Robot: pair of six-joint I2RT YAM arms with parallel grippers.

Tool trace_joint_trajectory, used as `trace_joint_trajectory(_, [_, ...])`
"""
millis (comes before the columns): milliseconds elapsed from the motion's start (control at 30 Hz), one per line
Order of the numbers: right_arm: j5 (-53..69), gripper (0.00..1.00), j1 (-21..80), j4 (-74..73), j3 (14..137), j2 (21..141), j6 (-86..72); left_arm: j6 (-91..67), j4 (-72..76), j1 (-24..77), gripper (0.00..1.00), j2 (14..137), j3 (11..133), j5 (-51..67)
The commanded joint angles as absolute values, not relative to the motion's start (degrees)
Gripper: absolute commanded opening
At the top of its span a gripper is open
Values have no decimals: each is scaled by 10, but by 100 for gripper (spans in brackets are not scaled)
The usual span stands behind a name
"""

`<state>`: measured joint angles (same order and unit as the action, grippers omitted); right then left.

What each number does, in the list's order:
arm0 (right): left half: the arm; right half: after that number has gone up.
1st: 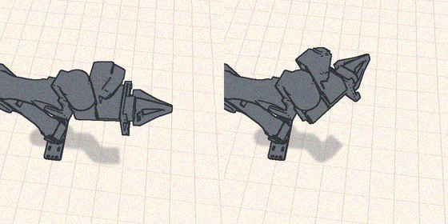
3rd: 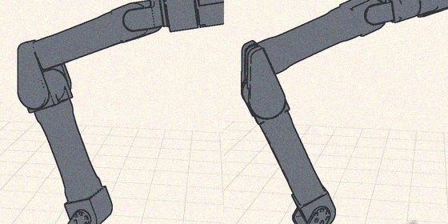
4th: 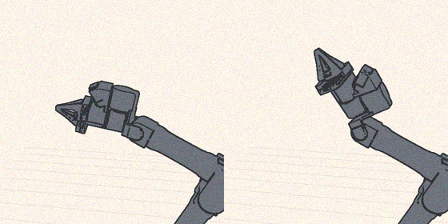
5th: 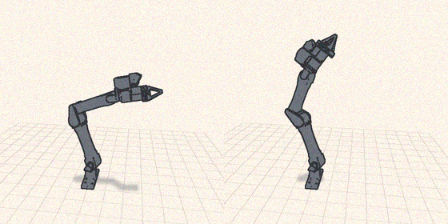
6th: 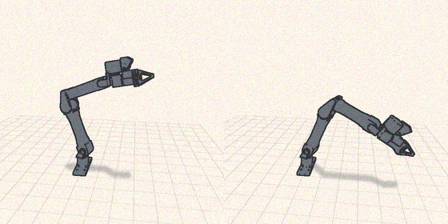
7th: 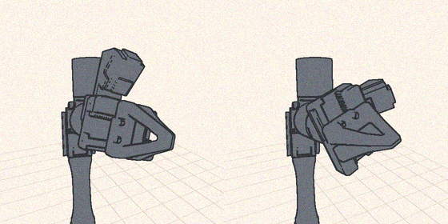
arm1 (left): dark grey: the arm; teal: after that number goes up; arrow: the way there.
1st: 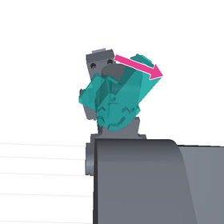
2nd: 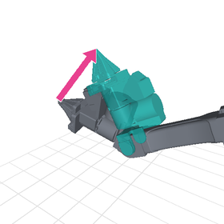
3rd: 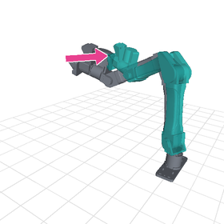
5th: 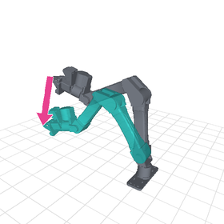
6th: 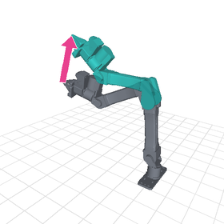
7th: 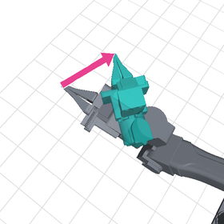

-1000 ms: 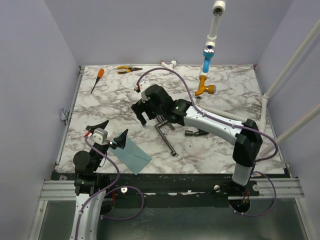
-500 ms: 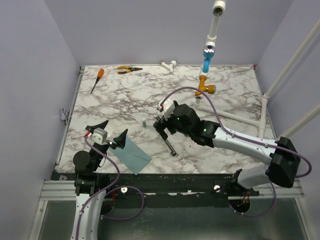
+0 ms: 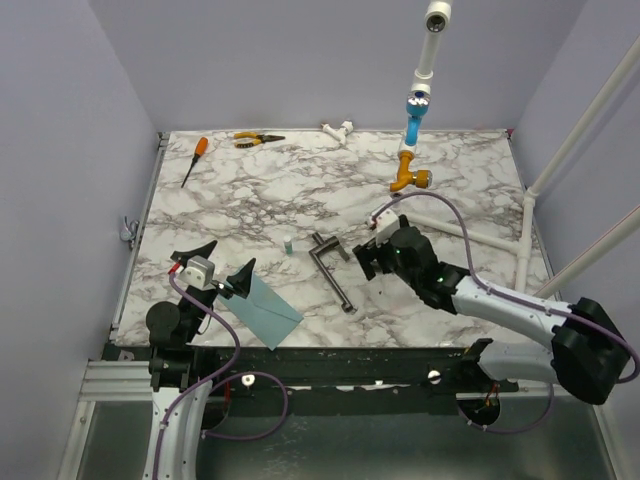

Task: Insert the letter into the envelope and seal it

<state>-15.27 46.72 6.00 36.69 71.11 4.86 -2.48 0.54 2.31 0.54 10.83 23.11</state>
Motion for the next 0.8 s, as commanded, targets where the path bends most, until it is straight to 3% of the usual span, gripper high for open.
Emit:
trace_joint_trajectory(0, [-154,100,420,153,318,640,2,-25,1,18,99,-53,120,248])
trace_joint_trajectory(200, [-148,100,330,172,268,611,-66,-25,1,18,99,-53,119,250])
trace_joint_trajectory(433, [-194,100,299,228,201,564,-83,-27,1,18,99,-52,118,242])
trace_joint_trajectory(633, [-198,100,209,348,143,543,-103,-36,4,18,99,-50,114,214])
trace_joint_trajectory(767, [-251,100,202,413,102,529,-80,-41,4,9,99,-52,111,178])
